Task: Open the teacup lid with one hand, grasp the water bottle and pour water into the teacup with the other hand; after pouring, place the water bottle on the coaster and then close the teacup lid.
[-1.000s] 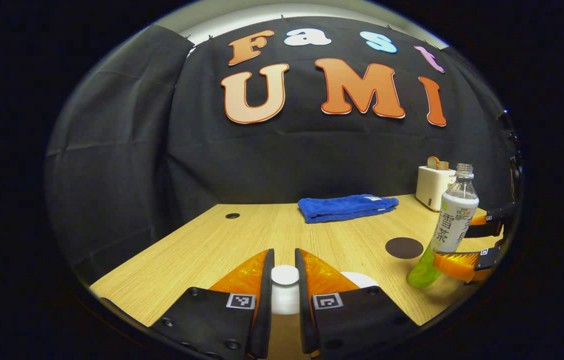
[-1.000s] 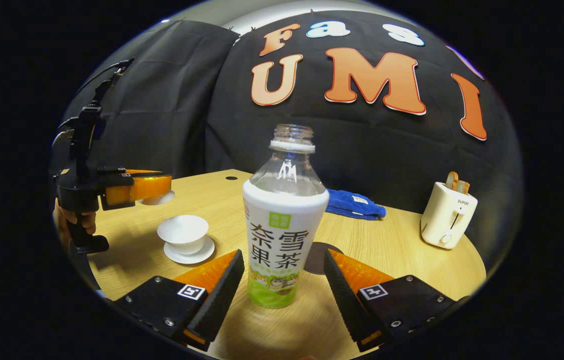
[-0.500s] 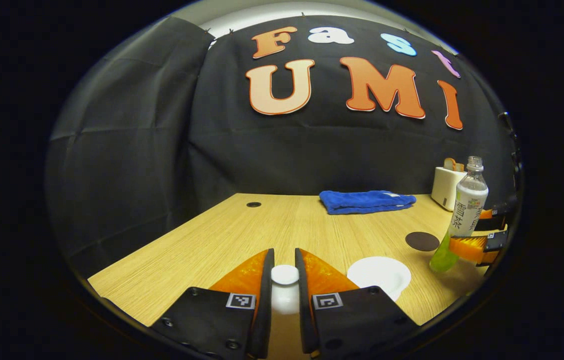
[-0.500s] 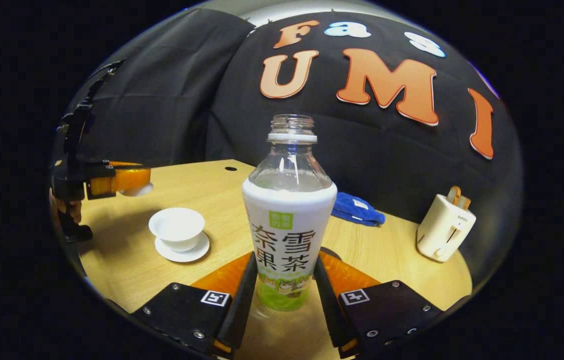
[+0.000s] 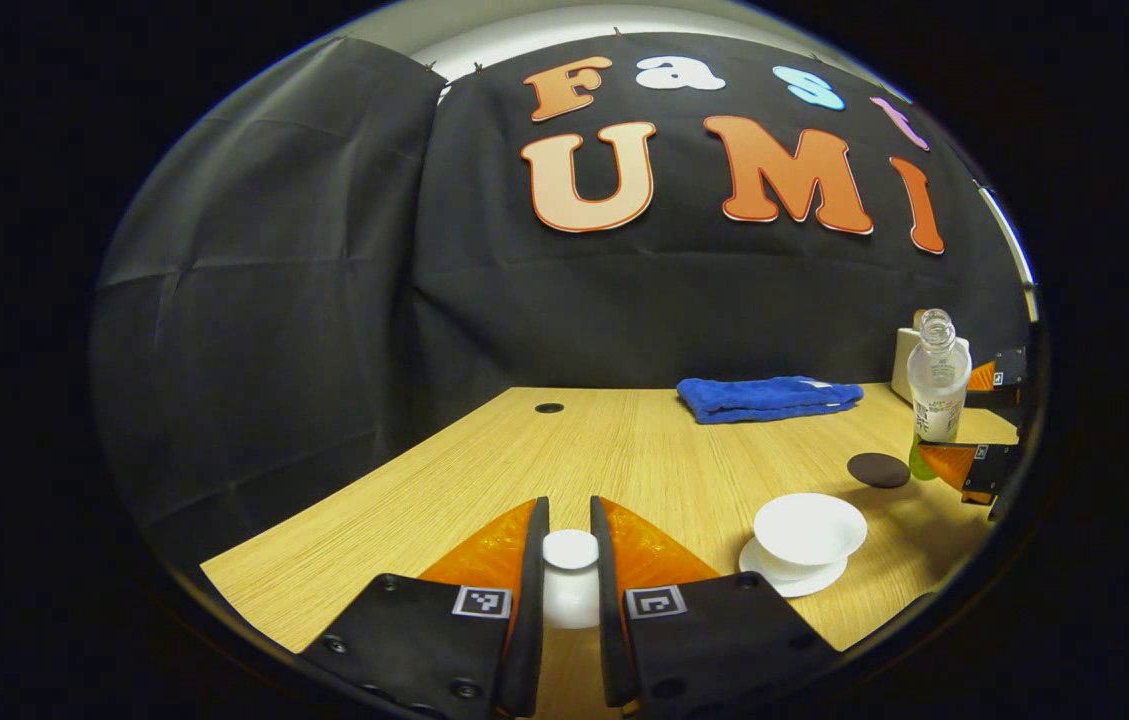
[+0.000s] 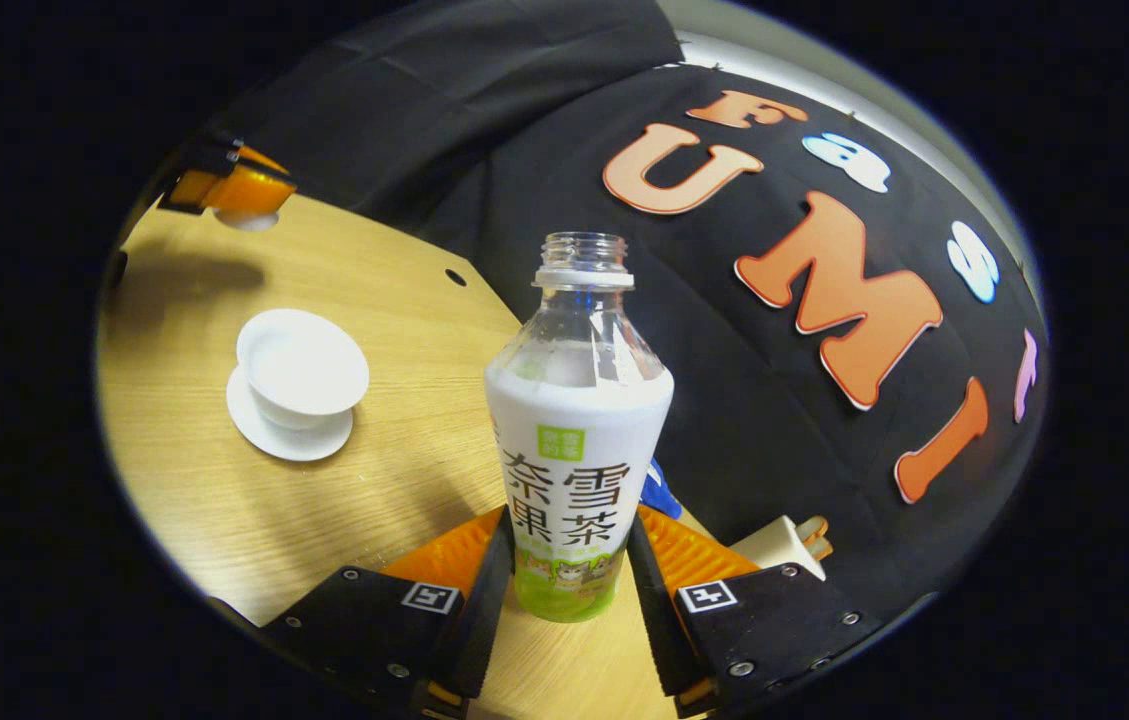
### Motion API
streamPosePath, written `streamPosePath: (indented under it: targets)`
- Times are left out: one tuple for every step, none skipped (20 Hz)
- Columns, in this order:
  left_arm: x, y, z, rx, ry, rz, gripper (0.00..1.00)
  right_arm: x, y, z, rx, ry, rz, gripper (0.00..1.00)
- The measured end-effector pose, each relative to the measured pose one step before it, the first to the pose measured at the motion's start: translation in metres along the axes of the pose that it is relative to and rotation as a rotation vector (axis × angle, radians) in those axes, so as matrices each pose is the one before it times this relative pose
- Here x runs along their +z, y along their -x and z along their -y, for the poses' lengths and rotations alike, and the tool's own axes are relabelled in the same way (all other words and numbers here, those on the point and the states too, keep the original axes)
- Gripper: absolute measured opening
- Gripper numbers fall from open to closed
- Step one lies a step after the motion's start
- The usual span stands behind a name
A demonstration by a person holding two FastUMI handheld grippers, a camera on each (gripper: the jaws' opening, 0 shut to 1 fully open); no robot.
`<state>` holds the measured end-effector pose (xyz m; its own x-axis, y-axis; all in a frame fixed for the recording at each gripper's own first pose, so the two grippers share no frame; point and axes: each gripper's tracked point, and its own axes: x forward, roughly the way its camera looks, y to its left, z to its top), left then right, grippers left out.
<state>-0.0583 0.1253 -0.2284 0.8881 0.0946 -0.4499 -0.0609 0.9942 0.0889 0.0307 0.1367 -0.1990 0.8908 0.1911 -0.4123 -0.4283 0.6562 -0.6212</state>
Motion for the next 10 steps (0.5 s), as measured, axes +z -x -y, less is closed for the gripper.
streamPosePath:
  targets:
    - [-0.00041,0.00055,-0.00398,0.00569,-0.00162,0.00018,0.24,0.00225,-0.00258,0.00196,-0.01220,0.04676,0.00480,0.65]
    - [-0.00144,0.00006,-0.00346,0.00361,-0.00287,-0.00215,0.24,0.00256,-0.00131,0.00399,-0.01300,0.04811,0.00473,0.65]
    - [-0.00184,0.00171,-0.00381,0.00463,-0.00010,-0.00008,0.28,0.00333,-0.00252,0.00081,-0.01186,0.05361,0.00713,0.65]
    - [-0.00053,0.00007,-0.00314,0.00413,0.00012,-0.00084,0.24,0.00182,-0.00081,0.00235,-0.00909,0.04607,0.00575,0.68]
    - [-0.00157,0.00148,-0.00244,0.00288,0.00152,-0.00108,0.24,0.00273,-0.00113,0.00146,-0.01106,0.03713,0.00769,0.65]
    - [0.00015,0.00033,-0.00233,0.00040,0.00617,-0.00194,0.28,0.00358,-0.00095,0.00097,-0.00697,0.03295,0.00683,0.65]
    - [-0.00186,0.00130,-0.00177,-0.00070,0.00377,-0.00287,0.28,0.00429,-0.00217,-0.00082,0.00060,0.03388,0.00980,0.65]
    - [0.00032,0.00161,-0.00139,0.00150,0.00260,-0.00026,0.28,0.00459,-0.00118,-0.00001,-0.00185,0.03838,0.01171,0.65]
    - [-0.00085,0.00111,-0.00218,0.00195,0.00225,0.00012,0.28,0.00070,0.00275,-0.00034,-0.00936,0.03876,0.01179,0.65]
    - [0.00164,0.00198,-0.00253,0.00411,0.00298,0.00224,0.27,0.00146,0.00183,0.00105,-0.01435,0.04269,0.00968,0.65]
